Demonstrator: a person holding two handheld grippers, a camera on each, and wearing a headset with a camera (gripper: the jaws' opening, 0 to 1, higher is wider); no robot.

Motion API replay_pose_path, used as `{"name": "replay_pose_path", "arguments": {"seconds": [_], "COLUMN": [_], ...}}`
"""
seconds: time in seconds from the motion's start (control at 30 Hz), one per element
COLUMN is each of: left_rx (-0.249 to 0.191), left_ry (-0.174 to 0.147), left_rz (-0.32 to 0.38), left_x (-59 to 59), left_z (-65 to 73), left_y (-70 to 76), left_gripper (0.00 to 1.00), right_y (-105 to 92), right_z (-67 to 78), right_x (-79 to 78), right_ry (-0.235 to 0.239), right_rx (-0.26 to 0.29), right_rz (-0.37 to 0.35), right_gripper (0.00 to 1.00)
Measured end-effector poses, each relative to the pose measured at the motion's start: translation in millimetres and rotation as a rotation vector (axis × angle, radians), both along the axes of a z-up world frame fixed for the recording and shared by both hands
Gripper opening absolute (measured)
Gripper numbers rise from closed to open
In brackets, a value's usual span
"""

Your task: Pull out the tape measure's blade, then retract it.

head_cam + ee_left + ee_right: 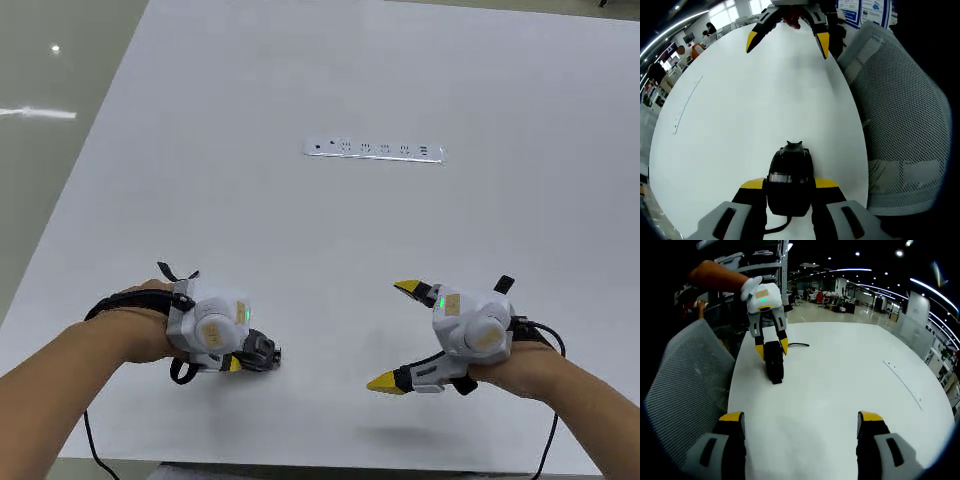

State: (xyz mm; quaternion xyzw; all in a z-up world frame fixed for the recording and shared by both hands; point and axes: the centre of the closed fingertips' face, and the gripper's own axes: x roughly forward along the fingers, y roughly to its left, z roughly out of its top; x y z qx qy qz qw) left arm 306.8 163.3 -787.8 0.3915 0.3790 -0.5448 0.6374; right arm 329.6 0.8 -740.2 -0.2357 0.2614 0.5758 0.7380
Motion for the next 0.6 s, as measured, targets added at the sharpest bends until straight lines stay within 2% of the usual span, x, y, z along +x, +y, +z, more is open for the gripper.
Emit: {"name": "replay_pose_path", "arguments": {"seconds": [0.4, 0.6], "left_rx": [0.0, -0.013], "left_ry": [-0.003, 0.003], "left_rz": [0.003, 0.008], "left_x": [-0.3, 0.0], "left_z": [0.2, -0.1], "left_y": [-0.2, -0.1], "left_gripper": [0.31, 0.31], "right_y": [36.6, 60.3], "right_z": [-8.8, -19.4], "right_x": [-3.5, -14.5], "right_ry": [0.026, 0.046], "right_rx": [0.0, -0.012], "right_rz": [0.039, 0.096], "right_gripper": [0.91, 0.89]}}
